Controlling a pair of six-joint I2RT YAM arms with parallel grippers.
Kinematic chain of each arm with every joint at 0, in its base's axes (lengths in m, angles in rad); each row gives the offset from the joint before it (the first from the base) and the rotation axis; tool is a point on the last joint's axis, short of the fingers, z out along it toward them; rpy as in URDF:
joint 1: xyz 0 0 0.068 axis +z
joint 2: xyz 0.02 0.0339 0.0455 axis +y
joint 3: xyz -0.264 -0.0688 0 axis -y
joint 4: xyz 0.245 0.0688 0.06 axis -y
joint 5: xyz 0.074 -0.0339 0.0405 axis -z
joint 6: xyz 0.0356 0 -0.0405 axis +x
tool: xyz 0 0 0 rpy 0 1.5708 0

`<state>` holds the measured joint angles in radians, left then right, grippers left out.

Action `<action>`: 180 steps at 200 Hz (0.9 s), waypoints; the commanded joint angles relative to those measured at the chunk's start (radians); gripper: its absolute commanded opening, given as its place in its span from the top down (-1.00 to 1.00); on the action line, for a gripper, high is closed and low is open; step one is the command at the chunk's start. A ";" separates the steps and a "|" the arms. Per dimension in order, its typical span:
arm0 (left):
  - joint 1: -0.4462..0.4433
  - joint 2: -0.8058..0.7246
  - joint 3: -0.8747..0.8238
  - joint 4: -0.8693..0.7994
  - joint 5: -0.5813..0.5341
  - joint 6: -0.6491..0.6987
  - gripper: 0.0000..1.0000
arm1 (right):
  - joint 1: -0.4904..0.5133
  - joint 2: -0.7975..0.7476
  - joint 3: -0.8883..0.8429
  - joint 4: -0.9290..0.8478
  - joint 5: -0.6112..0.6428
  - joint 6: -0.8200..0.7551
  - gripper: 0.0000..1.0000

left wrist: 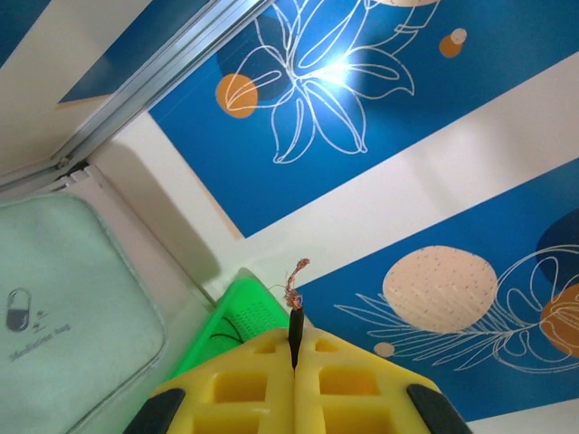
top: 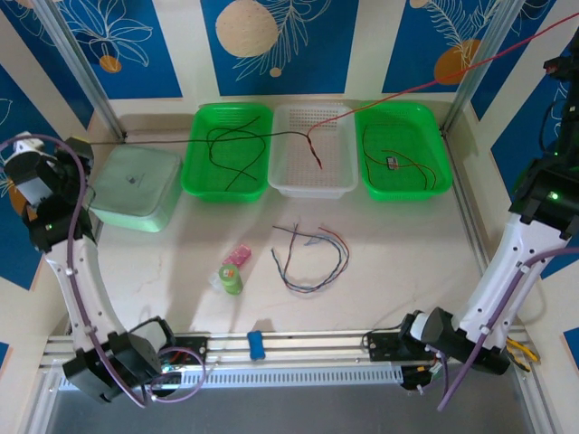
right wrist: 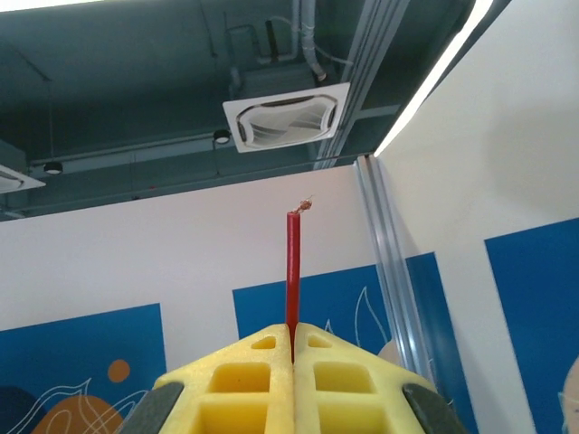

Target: Untangle the cables

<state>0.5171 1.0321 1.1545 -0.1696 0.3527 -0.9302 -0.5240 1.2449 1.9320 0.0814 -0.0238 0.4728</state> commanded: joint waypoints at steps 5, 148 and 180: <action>0.009 -0.080 -0.102 -0.044 -0.019 0.016 1.00 | 0.038 0.022 0.045 -0.013 -0.023 0.004 1.00; 0.040 -0.182 -0.491 -0.074 -0.052 0.070 1.00 | 0.086 0.124 0.227 -0.057 0.012 -0.056 1.00; 0.069 -0.138 -0.537 -0.032 -0.013 0.049 1.00 | 0.086 0.146 0.253 -0.036 0.023 -0.037 1.00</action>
<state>0.5533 0.8707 0.6571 -0.2417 0.3328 -0.8818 -0.4339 1.3758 2.1468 0.0097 -0.0555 0.4343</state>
